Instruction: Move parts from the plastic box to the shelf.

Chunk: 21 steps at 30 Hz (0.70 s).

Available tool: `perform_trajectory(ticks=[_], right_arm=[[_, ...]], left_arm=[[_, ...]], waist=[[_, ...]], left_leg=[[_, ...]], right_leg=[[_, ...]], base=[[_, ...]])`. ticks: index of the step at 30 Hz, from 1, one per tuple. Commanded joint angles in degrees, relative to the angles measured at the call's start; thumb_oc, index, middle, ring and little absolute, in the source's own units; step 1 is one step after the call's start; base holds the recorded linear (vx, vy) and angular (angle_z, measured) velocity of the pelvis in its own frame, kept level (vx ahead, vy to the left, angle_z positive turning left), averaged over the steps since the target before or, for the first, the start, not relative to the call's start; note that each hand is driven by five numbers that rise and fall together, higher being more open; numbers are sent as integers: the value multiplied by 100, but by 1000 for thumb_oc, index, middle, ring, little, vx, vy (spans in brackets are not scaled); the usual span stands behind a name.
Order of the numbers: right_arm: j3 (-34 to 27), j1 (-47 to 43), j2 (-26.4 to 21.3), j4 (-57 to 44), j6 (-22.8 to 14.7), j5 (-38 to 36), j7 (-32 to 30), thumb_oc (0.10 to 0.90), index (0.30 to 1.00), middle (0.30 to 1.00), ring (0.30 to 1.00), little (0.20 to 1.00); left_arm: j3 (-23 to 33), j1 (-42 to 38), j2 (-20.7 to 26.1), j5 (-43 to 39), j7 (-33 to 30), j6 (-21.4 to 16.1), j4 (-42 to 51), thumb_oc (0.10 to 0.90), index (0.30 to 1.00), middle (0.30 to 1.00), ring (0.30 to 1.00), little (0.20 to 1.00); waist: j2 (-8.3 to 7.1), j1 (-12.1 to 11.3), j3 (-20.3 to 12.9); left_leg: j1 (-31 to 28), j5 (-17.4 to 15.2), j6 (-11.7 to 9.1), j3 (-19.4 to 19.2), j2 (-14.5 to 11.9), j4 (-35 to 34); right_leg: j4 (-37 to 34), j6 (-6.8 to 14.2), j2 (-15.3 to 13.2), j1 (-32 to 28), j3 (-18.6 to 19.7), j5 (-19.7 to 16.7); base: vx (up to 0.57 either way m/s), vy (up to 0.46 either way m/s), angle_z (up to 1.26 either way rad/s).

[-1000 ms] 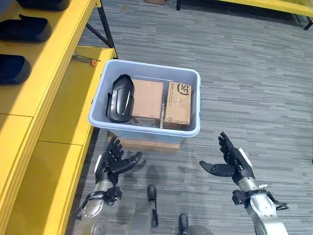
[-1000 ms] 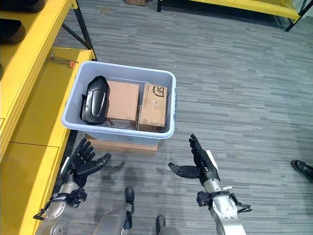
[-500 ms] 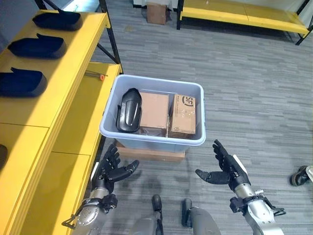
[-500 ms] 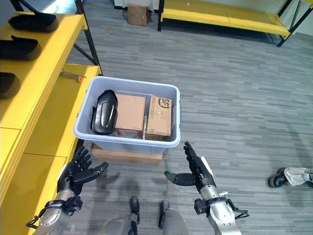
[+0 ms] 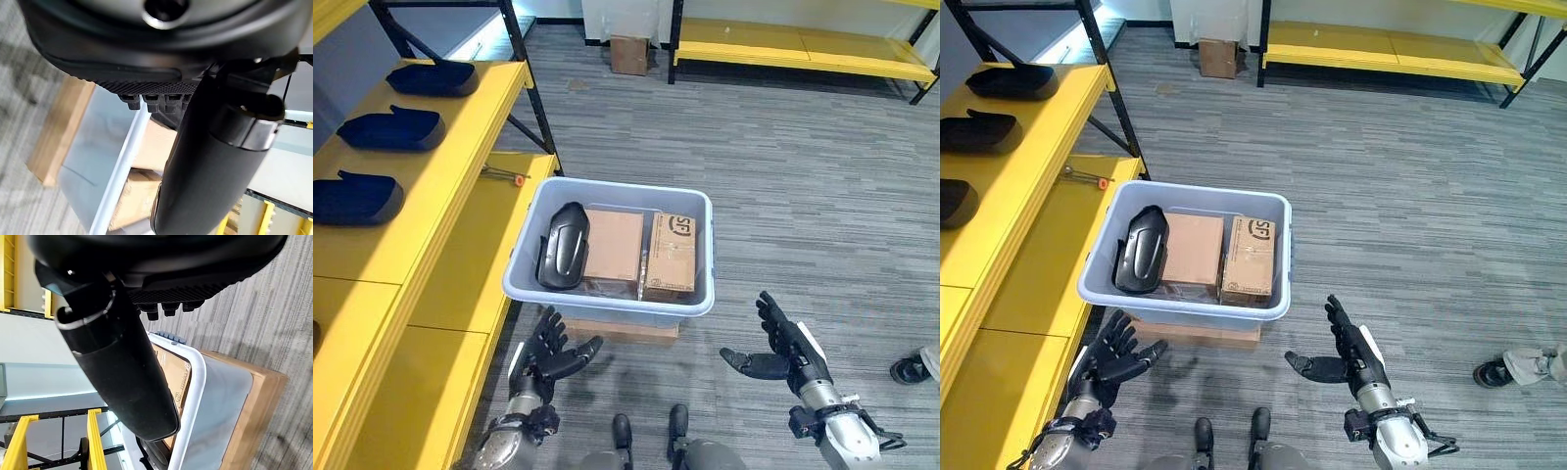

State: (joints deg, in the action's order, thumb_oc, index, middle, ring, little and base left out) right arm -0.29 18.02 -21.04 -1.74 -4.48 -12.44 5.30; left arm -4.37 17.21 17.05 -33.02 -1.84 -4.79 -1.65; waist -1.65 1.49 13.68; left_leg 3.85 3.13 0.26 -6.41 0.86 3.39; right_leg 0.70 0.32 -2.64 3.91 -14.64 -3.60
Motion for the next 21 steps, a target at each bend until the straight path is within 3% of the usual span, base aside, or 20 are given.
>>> perform_trajectory(ticks=[1,2,5,6,7,9,11,12,13,15,20,21], right_arm=[[-194,-166,-370,-549,-543,-193,-62,900,1000,1000,1000,1000],[-196,-220,-426,-542,-559,-99,-106,900,1000,1000,1000,1000],[-234,-195,-444,-608,-576,3,-143,900,1000,1000,1000,1000],[-234,-187,-446,-612,-575,4,-144,900,1000,1000,1000,1000],[-278,-165,-474,-620,-609,95,-204,900,1000,1000,1000,1000],[-308,-204,-559,-616,-659,246,-334,900,1000,1000,1000,1000],[-344,-228,-613,-655,-673,306,-381,900,1000,1000,1000,1000],[-346,-228,-614,-657,-672,307,-381,900,1000,1000,1000,1000],[-361,-274,-646,-700,-686,378,-380,900,1000,1000,1000,1000],[-345,-387,-658,-715,-684,483,-401,900,1000,1000,1000,1000],[-473,-607,-785,-951,-721,803,-479,900,1000,1000,1000,1000],[-533,-850,-953,-1108,-748,1101,-582,900,1000,1000,1000,1000]], left_arm=[[193,-131,109,9,105,-443,589,900,1000,1000,1000,1000],[216,-151,91,26,76,-440,612,900,1000,1000,1000,1000],[252,-58,62,-7,72,-427,664,900,1000,1000,1000,1000],[250,-51,62,-7,72,-426,667,900,1000,1000,1000,1000],[249,-34,84,-14,50,-420,681,900,1000,1000,1000,1000],[226,-108,79,-21,-1,-432,651,900,1000,1000,1000,1000],[222,-158,106,-12,5,-437,638,900,1000,1000,1000,1000],[221,-161,104,-12,6,-438,636,900,1000,1000,1000,1000],[228,-152,123,-22,59,-467,667,900,1000,1000,1000,1000],[223,-156,133,-26,77,-488,662,900,1000,1000,1000,1000],[230,-174,279,-70,140,-518,765,900,1000,1000,1000,1000],[250,-211,389,-117,164,-526,823,900,1000,1000,1000,1000]], waist=[[-66,17,29],[-85,-34,82],[-90,15,-9],[-95,-2,-4],[-45,-3,-35],[86,9,-18],[178,49,-3],[177,32,5],[287,62,-24],[358,33,-38],[265,-7,18],[189,-65,56]], left_leg=[[449,-169,-372,88,-393,1299],[566,-166,-363,333,-394,1385],[445,-71,-332,321,-1001,740],[394,-48,-339,299,-1002,681],[386,334,-405,409,-1356,153],[371,946,-608,437,-1731,-535],[294,1037,-699,244,-1861,-671],[271,1040,-701,222,-1864,-685],[143,1008,-797,90,-1935,-752],[64,863,-767,-15,-1835,-732],[285,491,-714,-186,-1589,-186],[466,311,-665,-241,-1443,38]], right_leg=[[165,157,52,-304,146,636],[227,152,26,-280,208,683],[306,228,-83,-250,308,772],[315,225,-82,-259,325,780],[394,277,-127,-239,370,853],[606,327,-152,-187,464,1012],[724,362,-226,-159,501,1070],[738,362,-225,-156,519,1077],[778,430,-273,-134,584,1103],[741,499,-352,-161,660,1050],[558,681,-697,-374,629,920],[464,794,-910,-418,571,822]], base=[[-53,-59,13],[0,0,0],[56,63,-18],[116,132,-18],[126,159,-13],[125,189,-16],[90,184,-9],[145,343,-14],[109,278,-19],[142,324,-29],[114,236,-9],[73,209,18]])
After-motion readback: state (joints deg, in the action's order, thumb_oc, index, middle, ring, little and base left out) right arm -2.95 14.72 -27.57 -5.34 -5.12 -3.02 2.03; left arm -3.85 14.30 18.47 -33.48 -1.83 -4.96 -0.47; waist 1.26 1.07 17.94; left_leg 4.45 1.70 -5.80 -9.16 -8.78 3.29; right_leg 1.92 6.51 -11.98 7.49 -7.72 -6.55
